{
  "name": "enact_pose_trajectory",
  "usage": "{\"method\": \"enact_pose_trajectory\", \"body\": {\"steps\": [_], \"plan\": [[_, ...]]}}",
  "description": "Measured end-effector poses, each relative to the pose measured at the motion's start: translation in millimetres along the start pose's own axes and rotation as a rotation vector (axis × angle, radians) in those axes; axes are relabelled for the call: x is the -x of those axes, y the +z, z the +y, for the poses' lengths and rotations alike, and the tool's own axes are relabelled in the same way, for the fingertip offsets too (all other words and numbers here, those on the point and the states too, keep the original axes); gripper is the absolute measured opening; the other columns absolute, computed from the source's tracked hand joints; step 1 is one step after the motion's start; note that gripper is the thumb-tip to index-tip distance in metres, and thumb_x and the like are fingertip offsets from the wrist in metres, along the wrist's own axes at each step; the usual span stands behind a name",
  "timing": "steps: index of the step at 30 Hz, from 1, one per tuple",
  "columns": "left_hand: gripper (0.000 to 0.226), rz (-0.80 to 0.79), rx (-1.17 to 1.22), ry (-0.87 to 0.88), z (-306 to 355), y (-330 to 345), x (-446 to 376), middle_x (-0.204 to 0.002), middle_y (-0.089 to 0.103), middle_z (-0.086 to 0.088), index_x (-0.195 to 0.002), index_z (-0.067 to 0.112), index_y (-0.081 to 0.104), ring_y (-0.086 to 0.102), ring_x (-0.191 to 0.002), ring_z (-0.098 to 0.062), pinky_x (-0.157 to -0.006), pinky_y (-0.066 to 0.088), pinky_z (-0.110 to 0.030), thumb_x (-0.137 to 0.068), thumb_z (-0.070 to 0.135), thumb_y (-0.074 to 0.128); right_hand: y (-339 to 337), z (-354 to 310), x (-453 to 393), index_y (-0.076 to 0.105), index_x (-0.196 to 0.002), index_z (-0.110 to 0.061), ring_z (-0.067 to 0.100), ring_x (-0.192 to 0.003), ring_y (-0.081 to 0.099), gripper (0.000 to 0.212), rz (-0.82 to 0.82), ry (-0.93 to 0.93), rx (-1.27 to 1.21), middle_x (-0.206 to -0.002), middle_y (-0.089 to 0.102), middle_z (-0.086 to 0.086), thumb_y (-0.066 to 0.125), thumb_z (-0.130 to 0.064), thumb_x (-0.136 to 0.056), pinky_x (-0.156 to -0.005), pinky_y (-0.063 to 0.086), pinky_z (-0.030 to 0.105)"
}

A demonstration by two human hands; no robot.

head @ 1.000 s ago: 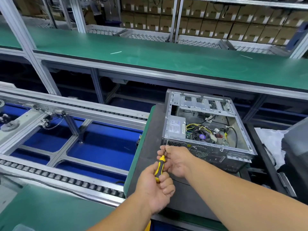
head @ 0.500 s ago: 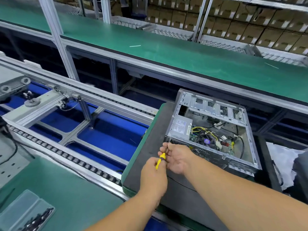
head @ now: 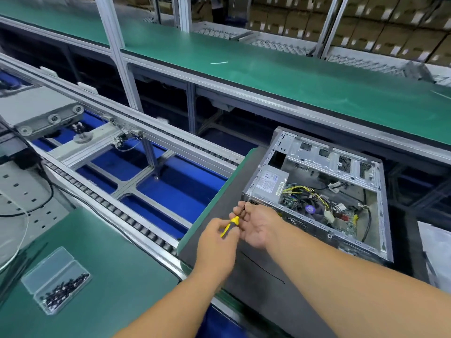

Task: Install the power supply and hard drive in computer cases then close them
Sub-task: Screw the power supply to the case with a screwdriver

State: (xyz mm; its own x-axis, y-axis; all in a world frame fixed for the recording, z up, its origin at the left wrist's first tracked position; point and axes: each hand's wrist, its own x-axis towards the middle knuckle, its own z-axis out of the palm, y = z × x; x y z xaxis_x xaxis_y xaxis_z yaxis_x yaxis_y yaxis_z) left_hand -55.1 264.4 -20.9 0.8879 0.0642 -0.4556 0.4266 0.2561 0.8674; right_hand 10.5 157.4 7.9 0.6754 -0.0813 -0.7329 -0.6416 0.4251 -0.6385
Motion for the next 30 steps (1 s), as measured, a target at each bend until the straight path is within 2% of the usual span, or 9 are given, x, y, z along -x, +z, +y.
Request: {"method": "enact_pose_trajectory", "body": {"steps": [3,4,7,10,15,18,21,26,30], "plan": [[0.036,-0.176,0.688,-0.550,10,3,11,-0.057,0.029,0.004,-0.070,0.015,0.059,0.020,-0.046,-0.013,-0.045,0.015,-0.025,-0.095,0.041,0.058,-3,0,-1,0.060,-0.102,-0.016,0.019,-0.060,0.065,0.027,-0.009,-0.007,0.011,-0.065,0.065,0.001,0.036,-0.021,-0.112,-0.054,0.036,0.025],[0.034,-0.162,0.744,-0.560,10,5,9,-0.057,0.028,0.005,-0.073,0.014,0.059,0.019,-0.045,-0.012,-0.042,0.015,-0.024,-0.097,0.039,0.056,-4,0,-2,0.060,-0.103,-0.016,0.019,-0.060,0.065,0.025,-0.014,-0.010,0.012,-0.066,0.065,0.002,0.036,-0.019,-0.111,-0.055,0.036,0.026],[0.009,0.103,0.082,-0.126,3,13,7,-0.071,0.055,0.010,-0.095,0.025,0.060,0.046,-0.051,-0.005,-0.046,0.035,-0.022,-0.101,0.030,0.057,-6,1,-5,0.062,-0.104,-0.015,0.020,-0.067,0.067,0.026,-0.035,-0.017,0.011,-0.069,0.067,0.002,0.038,-0.020,-0.111,-0.064,0.050,0.032],[0.009,0.106,0.120,0.033,6,19,5,-0.087,0.065,0.017,-0.104,0.035,0.061,0.059,-0.070,0.001,-0.058,0.042,-0.018,-0.097,0.029,0.062,-7,0,-5,0.063,-0.103,-0.014,0.021,-0.070,0.067,0.027,-0.063,-0.019,-0.006,-0.066,0.069,0.002,0.038,-0.022,-0.112,-0.066,0.053,0.036],[0.032,-0.098,0.762,-0.547,5,8,11,-0.059,0.028,0.005,-0.071,0.011,0.059,0.019,-0.046,-0.011,-0.041,0.017,-0.024,-0.095,0.033,0.059,-7,4,-7,0.062,-0.101,-0.015,0.022,-0.067,0.068,0.024,-0.055,-0.025,-0.005,-0.065,0.071,0.002,0.041,-0.019,-0.110,-0.050,0.049,0.028],[0.012,0.157,0.036,-0.066,-2,13,6,-0.069,0.051,0.008,-0.092,0.022,0.059,0.047,-0.059,-0.014,-0.051,0.035,-0.029,-0.102,0.028,0.056,-8,5,-8,0.064,-0.101,-0.015,0.022,-0.069,0.068,0.024,-0.068,-0.024,-0.029,-0.067,0.072,0.002,0.043,-0.021,-0.110,-0.063,0.055,0.033],[0.002,0.139,0.021,0.109,4,15,1,-0.083,0.061,0.010,-0.101,0.029,0.059,0.056,-0.069,-0.008,-0.058,0.044,-0.028,-0.100,0.031,0.058,-8,4,-10,0.064,-0.103,-0.015,0.024,-0.073,0.068,0.022,-0.078,-0.014,-0.047,-0.069,0.073,0.003,0.044,-0.021,-0.109,-0.071,0.055,0.037],[0.030,-0.085,0.791,-0.499,5,7,7,-0.061,0.029,0.005,-0.077,0.014,0.057,0.020,-0.047,-0.011,-0.038,0.019,-0.023,-0.102,0.030,0.054,-7,6,-10,0.063,-0.101,-0.018,0.021,-0.067,0.067,0.021,-0.081,-0.023,-0.052,-0.068,0.073,0.000,0.043,-0.021,-0.109,-0.058,0.048,0.029],[0.004,0.167,-0.154,0.174,3,14,1,-0.074,0.058,0.014,-0.102,0.031,0.059,0.055,-0.070,-0.005,-0.057,0.041,-0.018,-0.101,0.028,0.057,-7,4,-12,0.066,-0.102,-0.017,0.023,-0.072,0.068,0.026,-0.076,-0.008,-0.097,-0.070,0.073,0.001,0.043,-0.026,-0.110,-0.067,0.054,0.035]]}}
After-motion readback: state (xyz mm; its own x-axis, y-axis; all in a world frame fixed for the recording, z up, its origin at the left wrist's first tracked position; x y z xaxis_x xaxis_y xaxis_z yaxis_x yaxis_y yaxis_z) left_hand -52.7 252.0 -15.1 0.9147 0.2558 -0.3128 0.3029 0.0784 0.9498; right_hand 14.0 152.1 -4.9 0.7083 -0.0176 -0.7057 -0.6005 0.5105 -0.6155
